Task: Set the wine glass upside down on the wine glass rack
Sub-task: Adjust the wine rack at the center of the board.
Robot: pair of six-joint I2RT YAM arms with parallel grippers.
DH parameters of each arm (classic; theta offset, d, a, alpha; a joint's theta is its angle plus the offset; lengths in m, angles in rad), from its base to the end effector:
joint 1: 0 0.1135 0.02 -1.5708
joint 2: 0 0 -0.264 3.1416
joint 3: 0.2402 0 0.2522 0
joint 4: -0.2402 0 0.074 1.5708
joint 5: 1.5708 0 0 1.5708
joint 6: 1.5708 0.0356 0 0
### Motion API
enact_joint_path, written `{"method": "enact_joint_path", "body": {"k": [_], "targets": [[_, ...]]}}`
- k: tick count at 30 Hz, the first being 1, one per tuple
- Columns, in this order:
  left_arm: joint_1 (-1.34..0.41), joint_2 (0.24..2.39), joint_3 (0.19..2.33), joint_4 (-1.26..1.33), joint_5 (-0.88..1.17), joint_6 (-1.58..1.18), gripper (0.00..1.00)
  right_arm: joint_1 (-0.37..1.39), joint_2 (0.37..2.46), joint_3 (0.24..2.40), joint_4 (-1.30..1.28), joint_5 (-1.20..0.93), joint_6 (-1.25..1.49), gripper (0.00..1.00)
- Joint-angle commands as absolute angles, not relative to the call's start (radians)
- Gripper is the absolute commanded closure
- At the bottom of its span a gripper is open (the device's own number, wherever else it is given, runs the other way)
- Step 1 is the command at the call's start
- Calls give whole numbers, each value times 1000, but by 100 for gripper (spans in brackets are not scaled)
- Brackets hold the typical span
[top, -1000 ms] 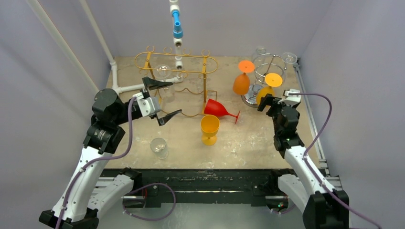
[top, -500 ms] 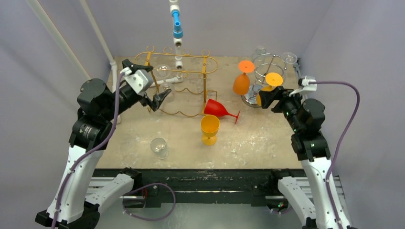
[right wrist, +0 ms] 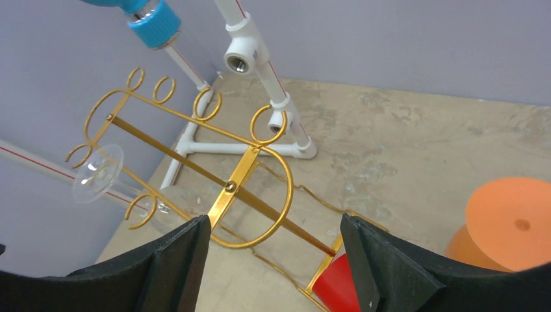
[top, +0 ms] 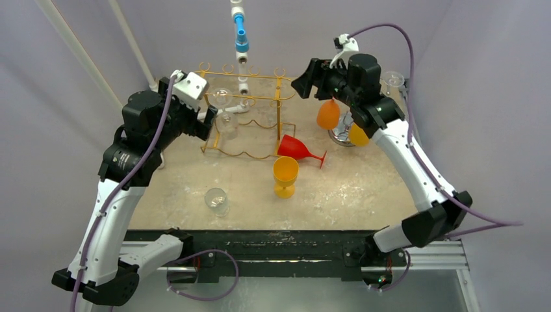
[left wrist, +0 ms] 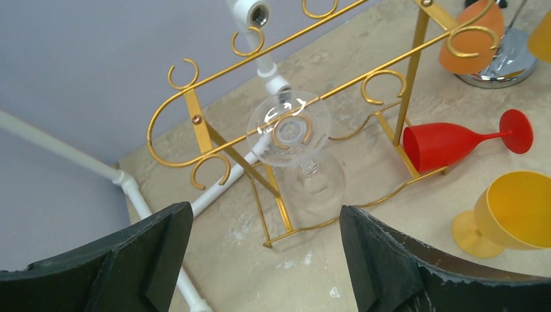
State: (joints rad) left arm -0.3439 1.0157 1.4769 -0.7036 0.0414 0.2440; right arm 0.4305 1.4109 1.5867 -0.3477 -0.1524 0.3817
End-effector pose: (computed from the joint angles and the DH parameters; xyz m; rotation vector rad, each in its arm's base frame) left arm 0.1689 -0.0620 0.4743 0.5538 1.7277 -0.1084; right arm 0.2851 0.1369 0.4574 -0.1589 1.7900 0.7218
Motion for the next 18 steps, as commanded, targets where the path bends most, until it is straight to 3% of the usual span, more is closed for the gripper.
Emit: {"method": "enact_joint_path", "body": {"k": [1,5,12,18], "targets": [[-348,1013,1505,-752,-91,201,14,428,1496,1729,-363,-192,410,18],[-348,1019,1499,-745,-121,205,20,428,1575,1799,-362,-245,432,22],[-347,1063,1483,-715,-252,262,34,428,1588,1760,-343,-266,446,41],[-347,1094,1468,-679,-242,277,35,428,1590,1744,-343,-299,452,71]]}}
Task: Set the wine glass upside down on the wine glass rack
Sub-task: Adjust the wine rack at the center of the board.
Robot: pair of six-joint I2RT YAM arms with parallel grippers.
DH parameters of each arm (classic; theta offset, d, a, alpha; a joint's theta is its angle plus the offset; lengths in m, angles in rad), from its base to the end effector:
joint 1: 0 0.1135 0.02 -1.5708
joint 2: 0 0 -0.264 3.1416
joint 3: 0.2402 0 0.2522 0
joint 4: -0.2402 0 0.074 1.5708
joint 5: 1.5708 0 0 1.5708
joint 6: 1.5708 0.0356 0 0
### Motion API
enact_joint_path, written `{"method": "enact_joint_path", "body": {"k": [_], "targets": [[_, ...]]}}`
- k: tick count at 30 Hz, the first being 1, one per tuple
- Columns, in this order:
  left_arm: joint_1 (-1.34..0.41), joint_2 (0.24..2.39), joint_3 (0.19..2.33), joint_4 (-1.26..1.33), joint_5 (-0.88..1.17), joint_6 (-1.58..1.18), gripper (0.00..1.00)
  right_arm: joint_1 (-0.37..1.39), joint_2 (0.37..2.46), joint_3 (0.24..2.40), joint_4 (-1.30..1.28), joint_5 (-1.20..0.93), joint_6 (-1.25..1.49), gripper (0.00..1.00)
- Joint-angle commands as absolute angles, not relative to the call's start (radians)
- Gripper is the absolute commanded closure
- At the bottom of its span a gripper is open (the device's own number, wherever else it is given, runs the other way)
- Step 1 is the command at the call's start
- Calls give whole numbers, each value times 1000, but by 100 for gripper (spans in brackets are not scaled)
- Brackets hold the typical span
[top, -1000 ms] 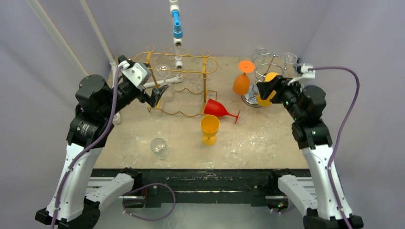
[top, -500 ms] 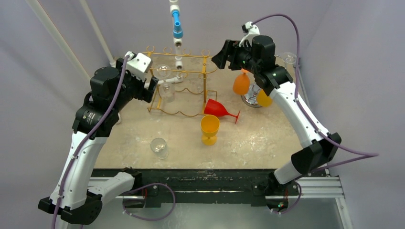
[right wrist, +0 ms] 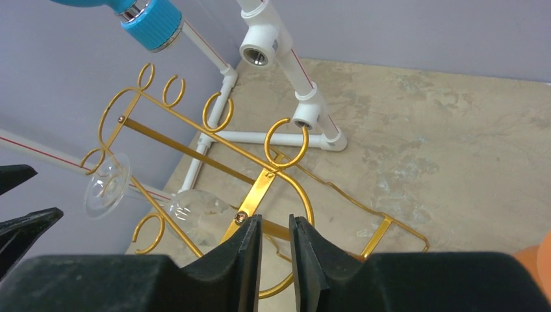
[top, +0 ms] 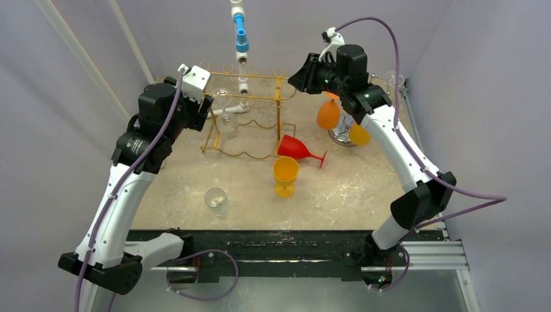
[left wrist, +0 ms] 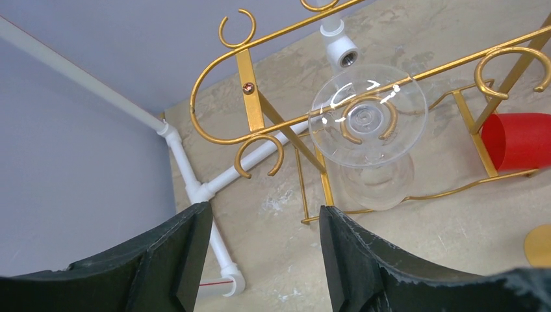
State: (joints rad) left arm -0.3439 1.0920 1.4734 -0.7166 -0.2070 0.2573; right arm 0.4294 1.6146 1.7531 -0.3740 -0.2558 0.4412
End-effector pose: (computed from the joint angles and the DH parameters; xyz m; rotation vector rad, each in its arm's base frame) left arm 0.1966 -0.0626 0.4589 0.4277 1.8522 0.1384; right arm 0.3339 0.1628 0.4452 -0.1787 1.8728 0.8405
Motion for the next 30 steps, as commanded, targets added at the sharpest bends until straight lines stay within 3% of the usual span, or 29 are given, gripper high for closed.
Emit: {"method": "enact_joint_path", "body": {"k": [1,7,9,13,23,30], "targets": [[-347,1095,1470,-676,-230,276,35,429,1586,1740,-342,-301,452,72],[-347,1110,1475,-681,-219,312,35,434,1549,1678,-340,-305,455,70],[-347,1114,1466,-676,-226,335,34,436,1531,1650,-342,-295,454,53],[-347,1122,1451,-664,-240,373,31,436,1484,1609,-325,-260,461,42],[-347,1112,1434,-663,-213,385,32,436,1463,1648,-372,-204,453,42],[-347,1116,1421,-652,-219,433,40,436,1480,1608,-347,-198,473,48]]}}
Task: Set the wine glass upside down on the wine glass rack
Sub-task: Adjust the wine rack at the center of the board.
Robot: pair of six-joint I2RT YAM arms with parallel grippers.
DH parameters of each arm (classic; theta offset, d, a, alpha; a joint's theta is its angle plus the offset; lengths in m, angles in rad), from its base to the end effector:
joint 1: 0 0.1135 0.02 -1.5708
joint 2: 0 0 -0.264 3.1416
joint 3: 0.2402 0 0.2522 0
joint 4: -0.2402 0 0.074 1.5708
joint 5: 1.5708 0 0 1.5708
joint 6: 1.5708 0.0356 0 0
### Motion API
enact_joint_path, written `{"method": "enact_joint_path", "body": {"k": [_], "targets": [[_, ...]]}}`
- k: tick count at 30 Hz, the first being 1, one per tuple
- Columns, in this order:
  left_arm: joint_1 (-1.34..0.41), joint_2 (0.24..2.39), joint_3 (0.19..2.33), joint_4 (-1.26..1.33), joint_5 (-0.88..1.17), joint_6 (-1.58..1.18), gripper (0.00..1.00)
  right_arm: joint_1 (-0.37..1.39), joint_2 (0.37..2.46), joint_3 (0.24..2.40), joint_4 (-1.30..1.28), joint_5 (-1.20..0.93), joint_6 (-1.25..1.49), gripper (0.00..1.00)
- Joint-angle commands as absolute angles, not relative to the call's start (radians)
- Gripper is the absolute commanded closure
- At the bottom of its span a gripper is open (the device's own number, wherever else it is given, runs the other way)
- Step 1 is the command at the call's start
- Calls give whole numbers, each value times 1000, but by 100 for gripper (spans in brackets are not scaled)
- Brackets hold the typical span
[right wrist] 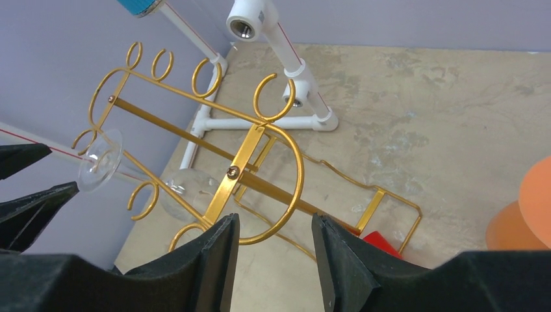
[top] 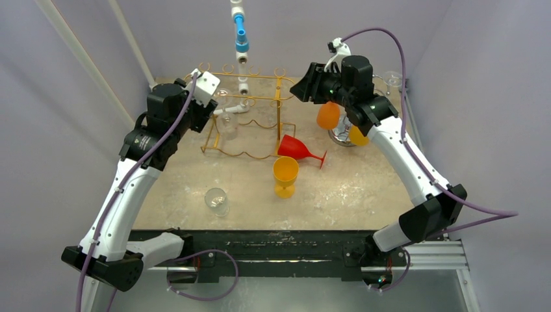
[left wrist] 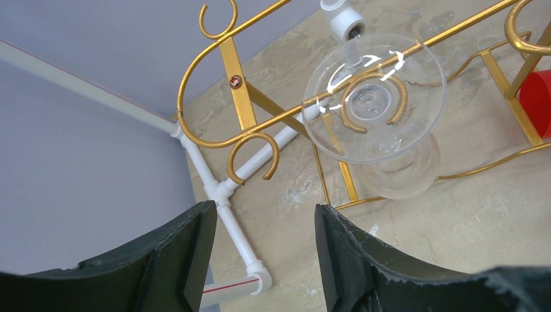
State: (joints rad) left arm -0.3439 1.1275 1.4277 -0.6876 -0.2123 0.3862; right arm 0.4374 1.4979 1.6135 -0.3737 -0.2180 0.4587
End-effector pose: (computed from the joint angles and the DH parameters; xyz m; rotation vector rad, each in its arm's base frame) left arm 0.2132 -0.0684 0.4406 0.5661 1.8727 0.2356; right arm 0.3068 0.1520 0.4369 -0.1397 1.8984 0.8200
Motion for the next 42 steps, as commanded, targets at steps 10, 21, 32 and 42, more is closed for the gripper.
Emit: {"method": "enact_joint_path", "body": {"k": [10,21,32,42], "targets": [[-347,1118,1440,-655,-198,447,45,433,1521,1615,-314,-294,501,74],[-347,1114,1469,-670,-147,426,47,368,1493,1603,-340,-342,491,83],[-347,1122,1595,-773,-77,344,46,365,1404,1600,-450,-244,410,2],[-347,1073,1626,-798,-6,250,21,499,1102,1279,-606,-165,384,1]]}}
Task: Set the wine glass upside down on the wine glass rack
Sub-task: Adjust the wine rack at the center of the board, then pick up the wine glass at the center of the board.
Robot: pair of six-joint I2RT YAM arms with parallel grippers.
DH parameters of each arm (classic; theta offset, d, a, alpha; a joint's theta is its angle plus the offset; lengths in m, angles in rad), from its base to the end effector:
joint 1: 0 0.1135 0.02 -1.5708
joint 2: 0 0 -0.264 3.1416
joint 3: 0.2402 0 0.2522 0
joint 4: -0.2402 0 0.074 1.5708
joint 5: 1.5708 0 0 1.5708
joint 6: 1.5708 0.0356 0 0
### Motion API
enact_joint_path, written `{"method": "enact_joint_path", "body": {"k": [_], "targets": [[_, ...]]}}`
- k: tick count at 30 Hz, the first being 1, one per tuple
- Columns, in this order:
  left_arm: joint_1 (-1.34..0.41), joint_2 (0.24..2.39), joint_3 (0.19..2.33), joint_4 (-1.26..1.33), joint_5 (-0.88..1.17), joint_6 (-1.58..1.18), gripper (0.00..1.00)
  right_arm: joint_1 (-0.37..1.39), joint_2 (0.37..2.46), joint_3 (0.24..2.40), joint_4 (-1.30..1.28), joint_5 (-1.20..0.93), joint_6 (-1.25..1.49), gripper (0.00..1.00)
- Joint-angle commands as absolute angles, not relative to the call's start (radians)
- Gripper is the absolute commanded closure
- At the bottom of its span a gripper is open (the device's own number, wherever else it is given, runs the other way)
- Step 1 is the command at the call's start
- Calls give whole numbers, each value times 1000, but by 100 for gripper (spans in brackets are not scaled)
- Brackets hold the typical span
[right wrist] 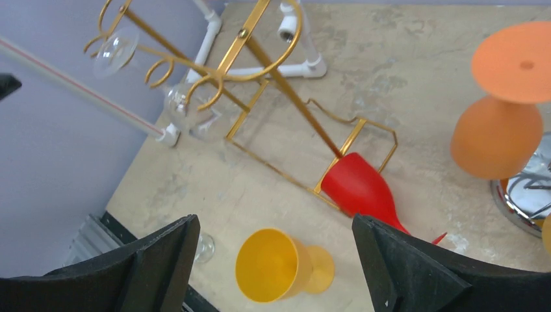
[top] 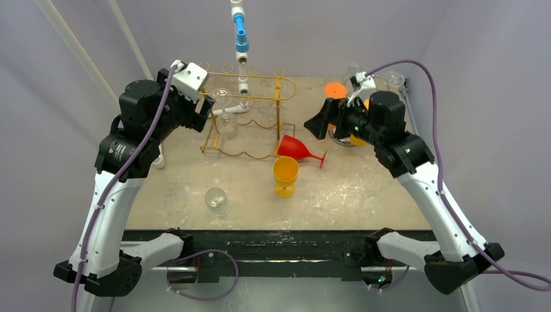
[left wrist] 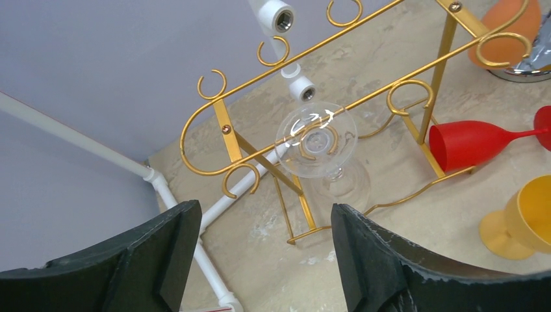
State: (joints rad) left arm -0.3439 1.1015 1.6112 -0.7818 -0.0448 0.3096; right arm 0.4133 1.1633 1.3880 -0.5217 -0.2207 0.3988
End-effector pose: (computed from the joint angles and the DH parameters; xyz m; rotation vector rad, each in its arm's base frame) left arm 0.1801 -0.0628 0.4914 0.5617 1.7550 0.0173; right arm 0.2210 0.1054 0.4371 -0.1718 1.9245 0.7587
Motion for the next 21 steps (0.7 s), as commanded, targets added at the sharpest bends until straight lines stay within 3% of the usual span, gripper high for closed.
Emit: {"method": "enact_joint_path", "body": {"k": [1,4,11,17,21], "targets": [[-347,1065,1617,-792,-5,249,20,538,1090,1245,-608,-150,395,1],[-347,1052,1603,-780,-5,245,16,637,1085,1175,-617,-82,416,2],[-347,1036,1597,-784,22,235,12,723,1151,1089,-586,-8,422,25],[-347,1017,1577,-797,41,236,11,734,1234,1071,-522,-8,421,33],[-347,997,1551,-809,62,236,11,735,1272,1049,-499,-5,411,51]]}}
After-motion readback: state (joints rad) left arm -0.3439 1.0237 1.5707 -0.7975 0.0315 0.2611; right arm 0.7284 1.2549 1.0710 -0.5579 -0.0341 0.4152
